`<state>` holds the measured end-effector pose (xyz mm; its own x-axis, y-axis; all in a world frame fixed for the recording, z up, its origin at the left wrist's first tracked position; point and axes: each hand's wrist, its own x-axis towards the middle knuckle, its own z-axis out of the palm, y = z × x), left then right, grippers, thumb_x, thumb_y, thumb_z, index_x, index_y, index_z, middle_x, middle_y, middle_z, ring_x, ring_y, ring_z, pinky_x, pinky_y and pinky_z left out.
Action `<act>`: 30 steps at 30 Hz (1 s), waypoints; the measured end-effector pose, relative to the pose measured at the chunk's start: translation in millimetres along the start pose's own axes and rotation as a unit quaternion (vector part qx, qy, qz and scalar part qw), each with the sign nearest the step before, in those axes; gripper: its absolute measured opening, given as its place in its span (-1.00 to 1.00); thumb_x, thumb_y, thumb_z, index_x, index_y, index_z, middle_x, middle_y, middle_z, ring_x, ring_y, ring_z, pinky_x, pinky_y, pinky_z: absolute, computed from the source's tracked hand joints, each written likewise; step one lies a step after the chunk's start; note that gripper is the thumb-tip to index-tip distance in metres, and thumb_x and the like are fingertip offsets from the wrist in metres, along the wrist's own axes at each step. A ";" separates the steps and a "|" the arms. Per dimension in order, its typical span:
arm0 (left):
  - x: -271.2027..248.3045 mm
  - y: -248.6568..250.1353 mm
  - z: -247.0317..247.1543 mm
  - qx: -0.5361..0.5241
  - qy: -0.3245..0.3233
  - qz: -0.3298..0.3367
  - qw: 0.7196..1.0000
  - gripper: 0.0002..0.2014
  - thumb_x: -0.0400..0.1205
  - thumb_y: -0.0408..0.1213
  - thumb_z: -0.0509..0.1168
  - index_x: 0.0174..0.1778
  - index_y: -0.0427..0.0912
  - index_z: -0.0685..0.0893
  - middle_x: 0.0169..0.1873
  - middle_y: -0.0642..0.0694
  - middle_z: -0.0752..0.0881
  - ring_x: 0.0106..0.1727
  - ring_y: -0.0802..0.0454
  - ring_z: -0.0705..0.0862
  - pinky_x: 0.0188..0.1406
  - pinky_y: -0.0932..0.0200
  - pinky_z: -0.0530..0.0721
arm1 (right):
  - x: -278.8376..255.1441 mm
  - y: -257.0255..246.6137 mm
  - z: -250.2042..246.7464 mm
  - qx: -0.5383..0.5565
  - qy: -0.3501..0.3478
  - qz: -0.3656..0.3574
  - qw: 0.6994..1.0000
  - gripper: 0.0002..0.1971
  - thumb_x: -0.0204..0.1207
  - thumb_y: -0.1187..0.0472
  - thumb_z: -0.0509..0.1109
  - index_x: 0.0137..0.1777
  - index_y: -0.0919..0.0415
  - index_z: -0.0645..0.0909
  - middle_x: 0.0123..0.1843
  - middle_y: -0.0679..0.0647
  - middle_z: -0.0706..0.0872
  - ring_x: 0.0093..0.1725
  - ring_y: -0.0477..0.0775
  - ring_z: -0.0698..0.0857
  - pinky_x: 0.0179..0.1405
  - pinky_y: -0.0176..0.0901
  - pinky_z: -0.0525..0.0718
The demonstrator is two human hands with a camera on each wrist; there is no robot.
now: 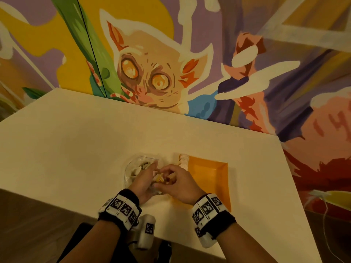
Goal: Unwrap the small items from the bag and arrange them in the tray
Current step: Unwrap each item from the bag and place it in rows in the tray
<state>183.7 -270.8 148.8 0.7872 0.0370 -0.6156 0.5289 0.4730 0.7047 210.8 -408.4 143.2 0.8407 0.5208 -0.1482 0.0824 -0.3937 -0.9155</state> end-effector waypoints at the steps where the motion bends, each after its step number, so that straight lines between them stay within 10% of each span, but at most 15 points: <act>1: -1.1 -0.3 -1.4 0.002 0.007 -0.001 1.000 -0.56 0.75 0.05 0.12 0.17 -0.30 0.61 -0.05 -0.29 0.79 -0.12 -0.22 0.79 -0.18 -0.08 0.72 | -1.0 -0.5 2.6 -0.028 0.006 -0.007 1.000 -0.54 0.28 0.00 0.68 0.17 -0.02 0.67 0.03 0.03 0.64 -0.29 -0.14 0.60 -0.22 -0.29 0.63; 15: -8.0 -0.7 -15.2 -0.010 -0.024 -0.002 1.000 -0.82 0.67 -0.21 0.32 -0.03 -0.28 0.66 -0.32 -0.21 0.65 -0.41 0.00 0.57 -0.47 0.16 0.56 | -7.0 -5.8 -1.4 0.114 0.060 -0.027 0.991 -0.78 0.22 0.28 0.71 -0.22 0.15 0.72 -0.37 -0.06 0.71 -0.38 -0.10 0.67 -0.36 -0.18 0.65; 22: -11.5 15.8 -31.1 0.072 -0.091 0.009 0.993 -0.52 0.57 0.06 0.39 0.19 -0.29 0.68 -0.25 -0.15 0.60 -0.38 0.00 0.54 -0.45 0.15 0.36 | -5.1 -24.1 -25.2 0.075 0.005 -0.112 0.991 -0.74 0.16 0.42 0.70 -0.25 0.07 0.85 0.05 0.00 0.68 0.00 -0.04 0.69 -0.10 -0.24 0.68; 30: -20.4 25.3 -37.7 0.140 -0.244 0.006 0.960 -0.78 0.43 -0.21 0.49 -0.09 -0.24 0.73 -0.28 -0.24 0.61 -0.37 -0.01 0.54 -0.54 0.26 0.42 | -6.0 -48.2 -38.9 0.000 -0.094 -0.158 0.983 -0.76 0.14 0.42 0.69 -0.16 0.29 0.84 0.22 0.06 0.60 -0.18 -0.20 0.61 -0.16 -0.03 0.72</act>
<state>169.1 -226.4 165.8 0.8120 -0.4085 -0.4169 0.5302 0.2177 0.8195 222.6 -422.0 202.8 0.6598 0.7475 0.0768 0.3231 -0.1899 -0.9271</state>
